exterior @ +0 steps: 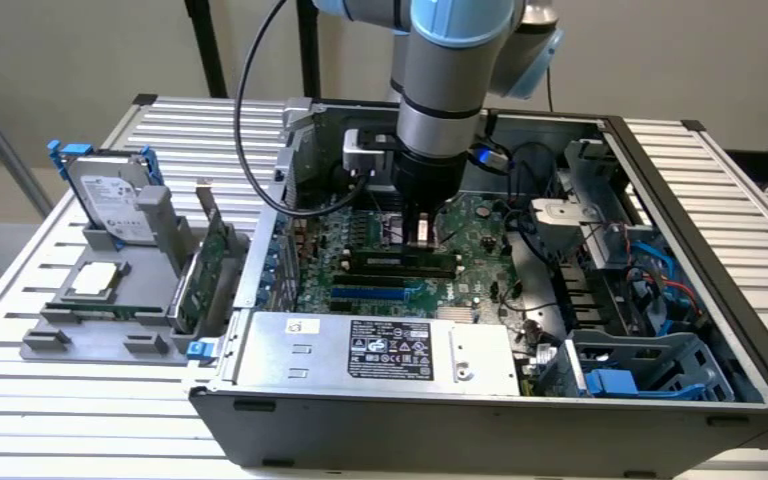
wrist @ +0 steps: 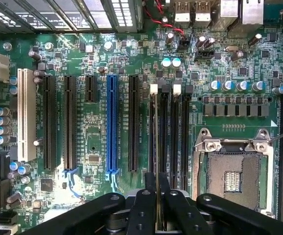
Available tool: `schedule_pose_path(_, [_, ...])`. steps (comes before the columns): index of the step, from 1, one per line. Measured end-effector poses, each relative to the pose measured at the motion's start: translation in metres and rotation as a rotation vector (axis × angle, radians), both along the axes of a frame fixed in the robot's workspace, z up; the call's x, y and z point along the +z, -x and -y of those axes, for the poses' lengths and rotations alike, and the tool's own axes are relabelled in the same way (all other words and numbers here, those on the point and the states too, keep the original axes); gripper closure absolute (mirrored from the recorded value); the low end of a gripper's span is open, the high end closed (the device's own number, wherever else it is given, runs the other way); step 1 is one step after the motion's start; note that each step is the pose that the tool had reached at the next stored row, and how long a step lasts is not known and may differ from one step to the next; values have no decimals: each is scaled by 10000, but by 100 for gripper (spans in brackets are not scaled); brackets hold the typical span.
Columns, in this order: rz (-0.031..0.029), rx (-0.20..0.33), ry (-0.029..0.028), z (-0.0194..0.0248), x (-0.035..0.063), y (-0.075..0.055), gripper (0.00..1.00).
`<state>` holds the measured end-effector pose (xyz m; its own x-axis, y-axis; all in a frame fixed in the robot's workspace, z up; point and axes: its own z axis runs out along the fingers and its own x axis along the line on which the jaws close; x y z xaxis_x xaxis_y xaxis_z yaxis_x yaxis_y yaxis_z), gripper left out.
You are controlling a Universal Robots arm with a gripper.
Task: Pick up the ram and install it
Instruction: 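Insert the ram into the slot, then press down the ram until it locks into place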
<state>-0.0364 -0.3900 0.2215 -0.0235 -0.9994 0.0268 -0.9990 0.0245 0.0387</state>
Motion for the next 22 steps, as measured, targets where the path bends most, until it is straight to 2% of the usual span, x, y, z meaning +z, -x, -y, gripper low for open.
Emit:
schedule_pose_path(4, [0,0,18,-1,-11,0,100])
schedule_pose_path(5, [1,0,21,-1,-13,0,0])
schedule_pose_path(10, [1,0,25,-1,2,0,0])
schedule_pose_path(19, [0,1,26,0,204,21,0])
schedule_pose_path(20, [1,1,25,0,216,22,100])
schedule_pose_path(22, [1,0,24,0,230,22,100])
